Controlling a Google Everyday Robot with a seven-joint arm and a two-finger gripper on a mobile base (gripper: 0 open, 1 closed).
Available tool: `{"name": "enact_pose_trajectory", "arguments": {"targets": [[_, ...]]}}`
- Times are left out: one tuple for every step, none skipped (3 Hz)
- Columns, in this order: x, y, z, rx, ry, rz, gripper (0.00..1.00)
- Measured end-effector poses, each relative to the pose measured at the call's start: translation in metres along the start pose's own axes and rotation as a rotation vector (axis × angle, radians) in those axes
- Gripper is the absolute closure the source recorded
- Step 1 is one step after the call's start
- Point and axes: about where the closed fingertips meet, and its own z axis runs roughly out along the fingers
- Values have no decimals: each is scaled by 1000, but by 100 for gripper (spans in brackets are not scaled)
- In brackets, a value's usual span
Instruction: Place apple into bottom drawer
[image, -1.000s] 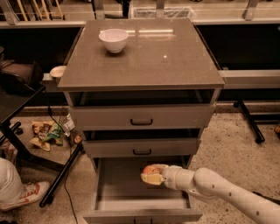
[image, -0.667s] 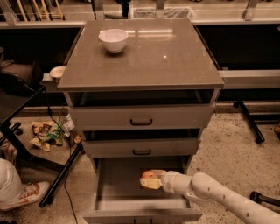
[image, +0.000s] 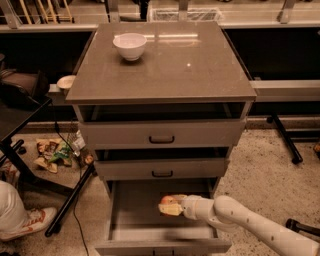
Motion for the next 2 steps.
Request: {"name": "enact_pose_trajectory", "arguments": {"targets": [[32, -31, 32, -9, 35, -1, 100], [57, -60, 57, 7, 68, -12, 100]]}}
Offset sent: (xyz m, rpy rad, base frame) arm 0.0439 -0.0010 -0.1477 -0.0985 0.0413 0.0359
